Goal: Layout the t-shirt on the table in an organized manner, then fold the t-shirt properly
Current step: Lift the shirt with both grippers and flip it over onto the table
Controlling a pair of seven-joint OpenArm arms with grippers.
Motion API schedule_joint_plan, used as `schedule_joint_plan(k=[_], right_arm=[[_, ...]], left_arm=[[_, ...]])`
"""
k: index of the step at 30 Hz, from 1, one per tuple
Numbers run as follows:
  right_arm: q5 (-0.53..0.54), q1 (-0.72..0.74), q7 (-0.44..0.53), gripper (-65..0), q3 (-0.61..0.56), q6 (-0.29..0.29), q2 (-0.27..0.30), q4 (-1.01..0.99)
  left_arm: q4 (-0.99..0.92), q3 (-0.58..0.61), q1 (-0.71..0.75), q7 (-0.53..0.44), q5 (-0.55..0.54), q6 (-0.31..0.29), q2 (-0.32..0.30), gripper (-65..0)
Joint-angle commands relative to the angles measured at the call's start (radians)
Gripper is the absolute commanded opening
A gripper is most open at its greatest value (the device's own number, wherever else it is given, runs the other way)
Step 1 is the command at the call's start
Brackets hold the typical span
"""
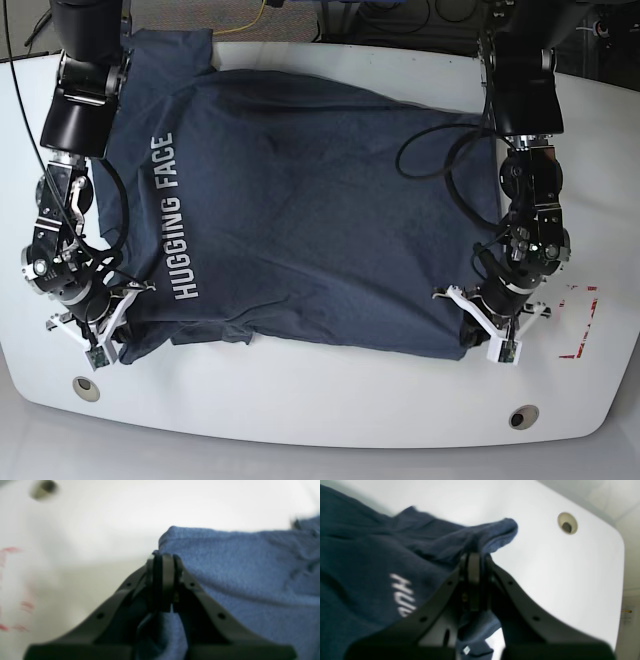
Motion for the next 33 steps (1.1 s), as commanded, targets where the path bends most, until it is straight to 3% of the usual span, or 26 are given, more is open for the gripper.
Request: schedule_joint_plan(k=[1,8,12,22,33], right_arm=[[0.008,0.087,0.03,-65.0,0.003,-0.007,0.019,-0.023],[0.008,0.255,0.033,-65.0,-0.002,-0.004,0.019,-0.162],[0.008,0.364,0.036,-65.0,-0.063,-0.004,0.019,-0.219],[0.008,0.577,0.026,-65.0,-0.097,-0.006,0.021,-0.234],[0.014,0.715,-0.124,-65.0,-0.095,-0.003,0.05,-0.179]], left_arm=[[0.052,0.0,-0.069,-0.014,-0.011,0.0,-0.025,-65.0],[0.063,0.0,-0.204,0.047,-0.011,0.0,-0.042,-65.0],[0.063,0.0,-0.281,0.073,-0.013,0.0,-0.074,-65.0],[0.161,0.0,-0.44,0.122,-0.014,-0.002,-0.097,-65.0],[0.382,-0.012,-0.54,0.256,-0.017,-0.003,-0.122,-65.0]])
